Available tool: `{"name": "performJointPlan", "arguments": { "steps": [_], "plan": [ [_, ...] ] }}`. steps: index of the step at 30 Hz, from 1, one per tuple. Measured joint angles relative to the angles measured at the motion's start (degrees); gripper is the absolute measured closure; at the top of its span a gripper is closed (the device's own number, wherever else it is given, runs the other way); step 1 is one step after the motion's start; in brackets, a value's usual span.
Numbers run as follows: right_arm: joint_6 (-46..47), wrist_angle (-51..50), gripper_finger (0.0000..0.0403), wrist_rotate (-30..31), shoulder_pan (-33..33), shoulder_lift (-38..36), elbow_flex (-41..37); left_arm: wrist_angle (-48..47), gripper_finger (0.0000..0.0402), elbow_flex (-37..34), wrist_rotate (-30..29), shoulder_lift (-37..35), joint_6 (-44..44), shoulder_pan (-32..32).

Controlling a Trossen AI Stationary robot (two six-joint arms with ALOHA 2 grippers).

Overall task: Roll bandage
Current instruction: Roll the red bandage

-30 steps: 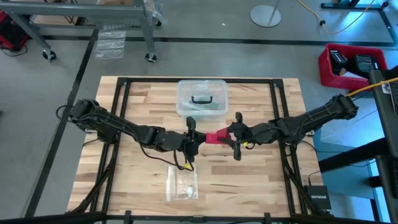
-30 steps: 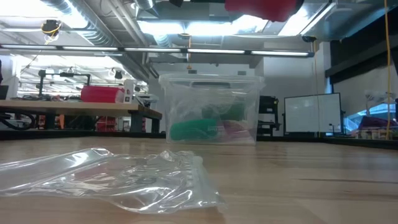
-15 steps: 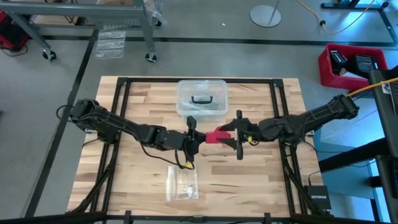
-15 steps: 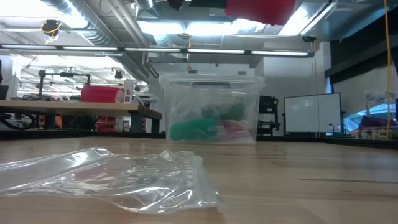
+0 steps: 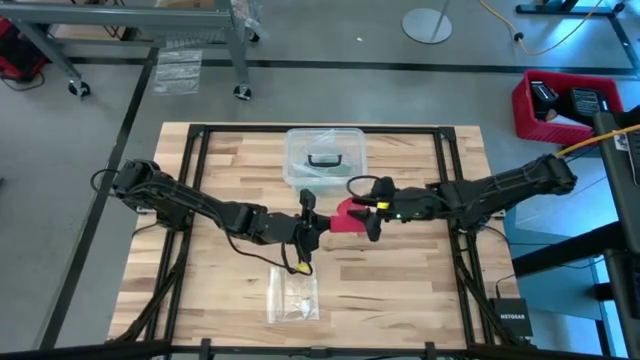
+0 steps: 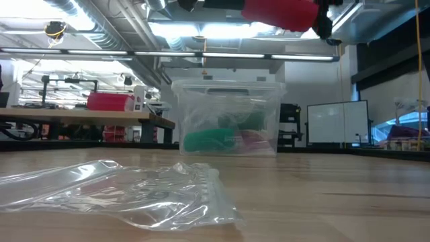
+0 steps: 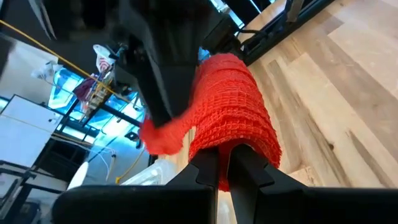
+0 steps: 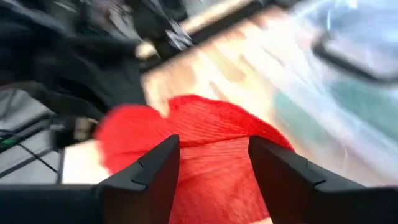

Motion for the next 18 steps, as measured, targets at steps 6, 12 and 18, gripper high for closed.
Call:
{"name": "performJointPlan", "arguments": {
  "steps": [6, 12, 18],
  "plan": [
    [1.8, 2.5, 0.0200, -6.3, -0.5, 1.9, 0.0, -0.6, 0.0391, -0.1, 0.8, 0.1, 0.0, -0.3],
    [1.2, 3.3, 0.0200, -13.0, -0.5, 0.0, 1.3, -0.4, 0.0391, 0.0, 1.3, 0.1, 0.1, -0.5],
    [-1.5, -1.5, 0.0200, -14.6, -0.5, -0.6, 1.3, 0.0, 0.0391, 0.0, 2.0, 0.0, -0.1, -1.2]
  ]
}}
